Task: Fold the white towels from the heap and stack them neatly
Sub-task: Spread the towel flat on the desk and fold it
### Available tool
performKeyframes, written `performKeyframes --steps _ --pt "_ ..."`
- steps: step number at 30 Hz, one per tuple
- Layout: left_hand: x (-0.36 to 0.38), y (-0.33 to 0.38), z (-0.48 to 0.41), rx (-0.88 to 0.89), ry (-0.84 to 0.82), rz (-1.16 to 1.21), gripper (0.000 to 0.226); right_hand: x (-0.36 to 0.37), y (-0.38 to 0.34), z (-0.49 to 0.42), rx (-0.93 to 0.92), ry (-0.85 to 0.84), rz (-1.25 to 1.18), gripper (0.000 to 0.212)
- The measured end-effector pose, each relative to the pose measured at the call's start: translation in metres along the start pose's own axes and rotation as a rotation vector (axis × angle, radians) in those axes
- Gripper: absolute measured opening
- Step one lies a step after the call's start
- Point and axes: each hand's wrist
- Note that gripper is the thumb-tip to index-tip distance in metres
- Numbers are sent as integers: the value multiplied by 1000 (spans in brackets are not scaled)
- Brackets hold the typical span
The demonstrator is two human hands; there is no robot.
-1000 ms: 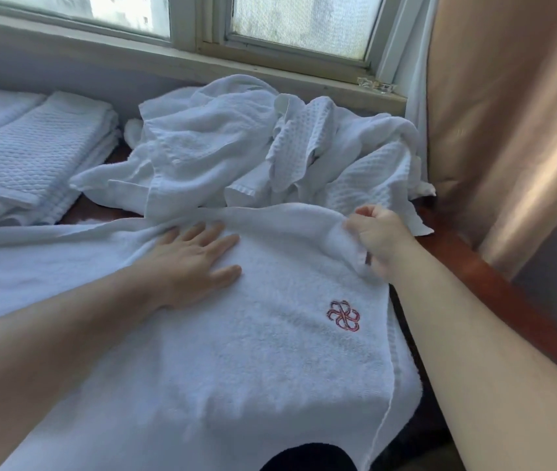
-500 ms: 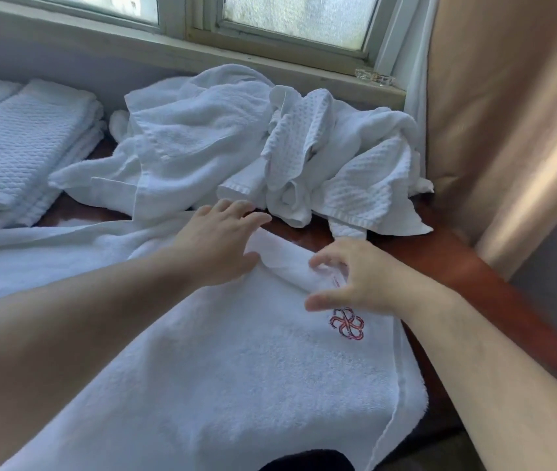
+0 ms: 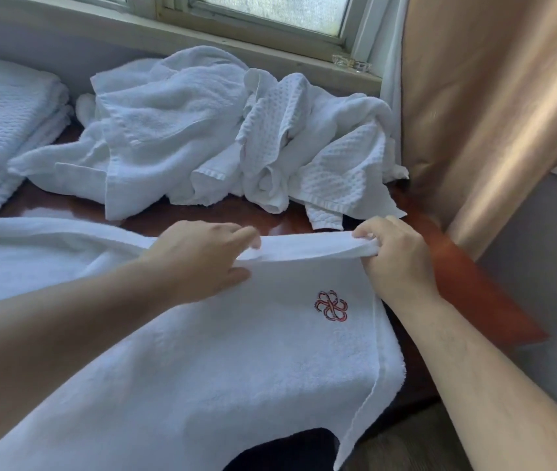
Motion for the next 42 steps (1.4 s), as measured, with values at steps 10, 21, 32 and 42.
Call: performKeyframes --steps 10,21,32,42 --pt "3 14 29 -55 -54 17 28 -8 0 18 249 -484 110 42" --pt "15 16 35 -114 42 1 31 -32 -30 38 556 -305 -408 5" --pt "18 12 35 -114 72 26 41 -32 -46 98 497 -590 186 27" --pt "20 12 35 -95 109 31 37 -58 -35 94 289 -625 170 64"
Point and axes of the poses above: each hand's wrist, its own z-axis away from the middle knuckle, its own x-axis out of the palm, y = z × x, and after that the axes turned 12 degrees about -x, right-handed
